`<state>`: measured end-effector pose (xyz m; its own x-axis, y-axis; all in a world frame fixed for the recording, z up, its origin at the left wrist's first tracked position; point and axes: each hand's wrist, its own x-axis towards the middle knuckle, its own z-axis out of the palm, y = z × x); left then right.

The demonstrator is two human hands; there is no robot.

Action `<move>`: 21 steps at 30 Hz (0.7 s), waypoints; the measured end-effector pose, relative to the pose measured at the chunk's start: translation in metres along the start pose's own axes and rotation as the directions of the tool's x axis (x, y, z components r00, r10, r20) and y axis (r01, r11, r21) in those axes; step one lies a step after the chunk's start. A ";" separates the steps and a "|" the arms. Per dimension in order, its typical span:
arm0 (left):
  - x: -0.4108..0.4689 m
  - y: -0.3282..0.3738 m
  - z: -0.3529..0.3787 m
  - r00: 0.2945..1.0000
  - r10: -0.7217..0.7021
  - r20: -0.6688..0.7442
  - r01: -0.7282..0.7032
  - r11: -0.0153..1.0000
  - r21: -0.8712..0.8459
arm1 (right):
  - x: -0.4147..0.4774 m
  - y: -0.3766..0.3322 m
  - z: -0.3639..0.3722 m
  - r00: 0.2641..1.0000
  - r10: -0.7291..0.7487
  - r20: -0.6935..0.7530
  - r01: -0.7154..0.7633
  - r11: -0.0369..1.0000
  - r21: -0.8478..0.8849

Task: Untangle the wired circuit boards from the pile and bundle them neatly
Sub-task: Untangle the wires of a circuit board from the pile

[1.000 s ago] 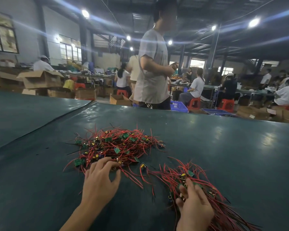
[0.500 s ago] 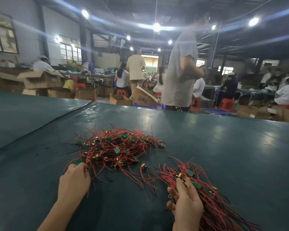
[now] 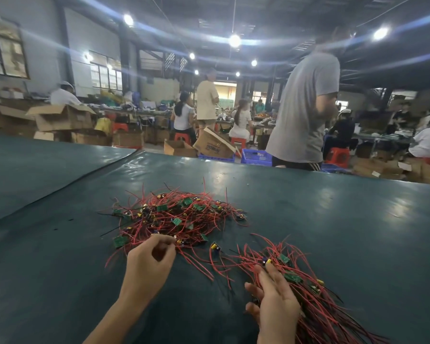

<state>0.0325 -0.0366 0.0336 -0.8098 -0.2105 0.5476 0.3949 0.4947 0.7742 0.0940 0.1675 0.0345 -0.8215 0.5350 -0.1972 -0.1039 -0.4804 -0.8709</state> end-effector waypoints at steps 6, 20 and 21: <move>-0.026 0.029 0.018 0.989 0.054 0.137 -0.027 0.982 -0.188 | -0.013 -0.002 0.008 0.991 0.033 0.131 -0.014 0.989 -0.144; -0.055 0.052 0.036 0.837 0.185 0.515 0.028 0.925 -0.378 | -0.016 0.002 0.008 0.963 0.100 0.248 -0.026 0.959 -0.283; -0.054 0.051 0.036 0.838 0.179 0.515 0.036 0.924 -0.380 | -0.015 0.005 0.008 0.962 0.108 0.250 -0.034 0.958 -0.284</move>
<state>0.0807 0.0301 0.0325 -0.8314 0.3469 0.4341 0.5009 0.1297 0.8557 0.1014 0.1518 0.0369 -0.9417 0.2896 -0.1713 0.0876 -0.2806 -0.9558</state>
